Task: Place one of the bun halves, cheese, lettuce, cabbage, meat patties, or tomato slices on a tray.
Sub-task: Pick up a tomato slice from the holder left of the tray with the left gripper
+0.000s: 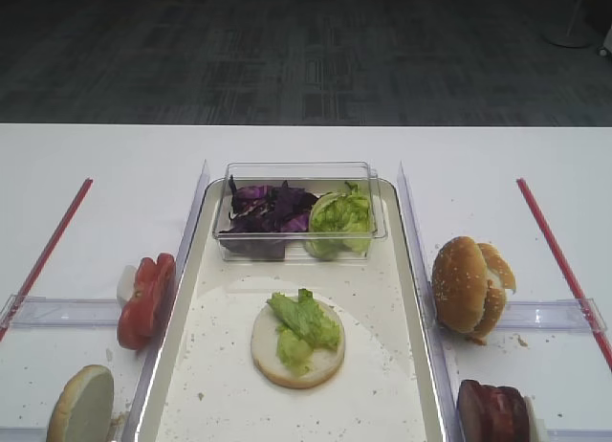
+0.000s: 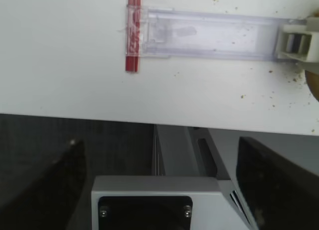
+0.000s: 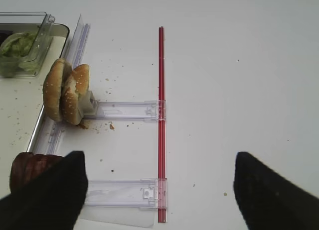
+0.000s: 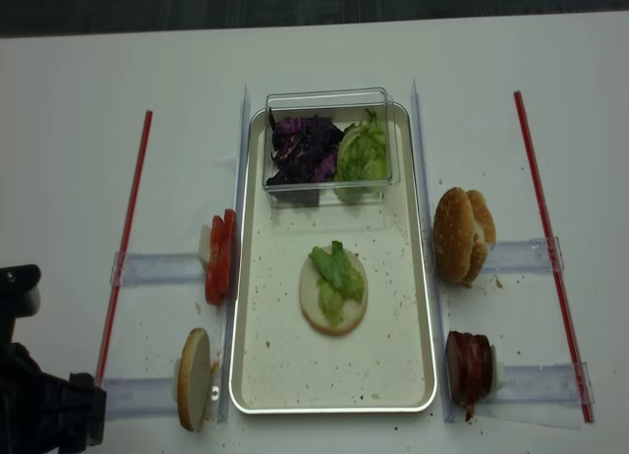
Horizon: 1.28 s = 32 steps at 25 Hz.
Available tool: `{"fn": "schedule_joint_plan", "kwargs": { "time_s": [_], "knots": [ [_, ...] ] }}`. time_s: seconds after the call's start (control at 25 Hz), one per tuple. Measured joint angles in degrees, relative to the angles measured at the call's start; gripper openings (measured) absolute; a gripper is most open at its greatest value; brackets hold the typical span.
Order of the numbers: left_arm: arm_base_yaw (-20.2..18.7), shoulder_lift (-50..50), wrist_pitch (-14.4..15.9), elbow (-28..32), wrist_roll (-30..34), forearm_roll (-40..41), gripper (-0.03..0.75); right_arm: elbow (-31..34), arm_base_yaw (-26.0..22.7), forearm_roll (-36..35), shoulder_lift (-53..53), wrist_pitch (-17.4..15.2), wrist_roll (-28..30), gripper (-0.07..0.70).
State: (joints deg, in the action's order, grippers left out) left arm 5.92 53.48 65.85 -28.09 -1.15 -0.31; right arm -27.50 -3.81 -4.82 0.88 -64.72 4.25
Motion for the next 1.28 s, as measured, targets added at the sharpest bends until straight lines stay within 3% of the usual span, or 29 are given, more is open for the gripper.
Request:
{"fn": "schedule_joint_plan", "kwargs": {
  "time_s": [0.56,0.92,1.28],
  "knots": [
    [0.0,6.6,-0.6,-1.9,0.6,0.3,0.566,0.0,0.0,0.0,0.0,0.0,0.0,0.615],
    [0.0,18.8,-3.7,-12.5,1.1,0.3,0.566,0.0,0.0,0.0,0.0,0.0,0.0,0.615],
    [0.0,35.7,-4.3,-27.2,1.1,1.2,0.566,0.0,0.0,0.0,0.0,0.0,0.0,0.615]
  ]
}}
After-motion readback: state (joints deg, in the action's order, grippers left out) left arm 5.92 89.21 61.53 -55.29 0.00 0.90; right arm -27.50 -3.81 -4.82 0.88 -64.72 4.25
